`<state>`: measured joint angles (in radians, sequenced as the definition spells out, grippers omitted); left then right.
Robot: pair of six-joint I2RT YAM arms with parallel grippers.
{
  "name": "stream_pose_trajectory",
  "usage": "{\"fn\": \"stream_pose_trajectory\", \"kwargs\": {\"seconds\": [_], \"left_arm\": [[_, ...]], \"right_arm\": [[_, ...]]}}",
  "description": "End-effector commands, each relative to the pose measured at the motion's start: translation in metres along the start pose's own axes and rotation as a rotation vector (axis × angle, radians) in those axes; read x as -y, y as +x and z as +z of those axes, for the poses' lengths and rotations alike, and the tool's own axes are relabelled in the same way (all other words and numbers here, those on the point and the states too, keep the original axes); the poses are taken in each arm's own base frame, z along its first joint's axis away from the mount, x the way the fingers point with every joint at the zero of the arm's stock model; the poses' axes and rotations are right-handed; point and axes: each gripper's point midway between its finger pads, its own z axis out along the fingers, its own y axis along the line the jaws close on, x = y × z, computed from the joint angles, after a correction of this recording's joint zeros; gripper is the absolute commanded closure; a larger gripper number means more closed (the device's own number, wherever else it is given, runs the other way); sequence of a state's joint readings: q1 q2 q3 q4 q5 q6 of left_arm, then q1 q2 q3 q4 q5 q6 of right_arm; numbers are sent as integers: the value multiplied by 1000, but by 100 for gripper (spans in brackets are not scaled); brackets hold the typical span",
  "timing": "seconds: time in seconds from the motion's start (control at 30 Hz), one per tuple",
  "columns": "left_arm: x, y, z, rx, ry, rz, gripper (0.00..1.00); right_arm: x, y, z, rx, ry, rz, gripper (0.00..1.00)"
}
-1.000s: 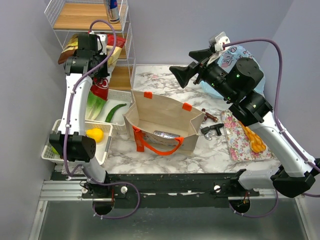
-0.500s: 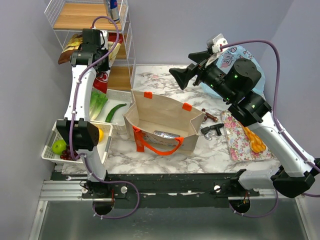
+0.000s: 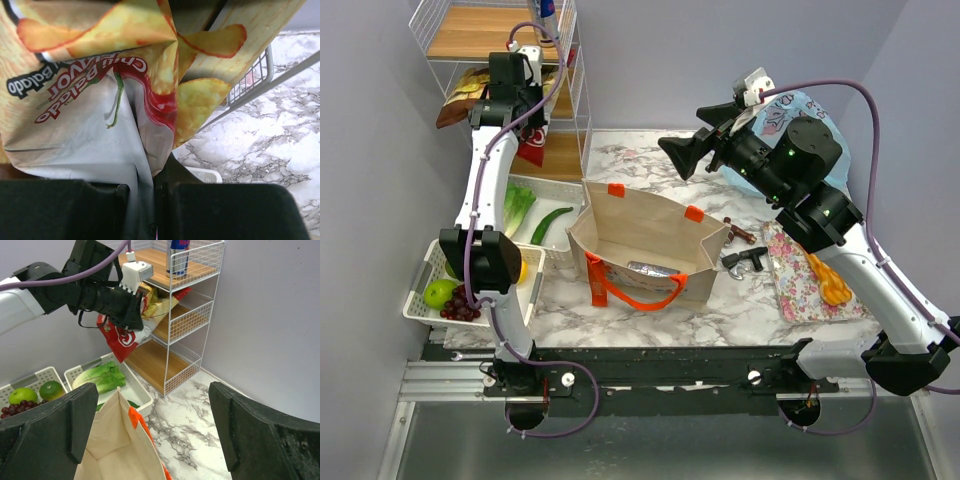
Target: Untie the knot of the grocery bags and take out the mixed food
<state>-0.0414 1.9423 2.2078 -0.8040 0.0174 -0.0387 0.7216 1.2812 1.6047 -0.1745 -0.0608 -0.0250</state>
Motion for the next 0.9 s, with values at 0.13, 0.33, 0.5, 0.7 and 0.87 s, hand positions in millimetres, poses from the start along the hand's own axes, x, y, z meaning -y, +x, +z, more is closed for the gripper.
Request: {"fn": "stream_pose_trajectory", "kwargs": {"seconds": [0.13, 0.33, 0.5, 0.7, 0.87], "left_arm": [[7, -68, 7, 245, 31, 30, 85], [7, -76, 15, 304, 34, 42, 72], [13, -76, 18, 314, 65, 34, 54], [14, -73, 9, 315, 67, 25, 41], [10, -76, -14, 321, 44, -14, 19]], "right_arm": [[-1, 6, 1, -23, 1, 20, 0], [-1, 7, 3, -25, 0, 18, 0], [-1, 9, 3, -29, -2, 13, 0], [0, 9, 2, -29, 1, 7, 0], [-1, 10, 2, -30, 0, 5, 0]]}}
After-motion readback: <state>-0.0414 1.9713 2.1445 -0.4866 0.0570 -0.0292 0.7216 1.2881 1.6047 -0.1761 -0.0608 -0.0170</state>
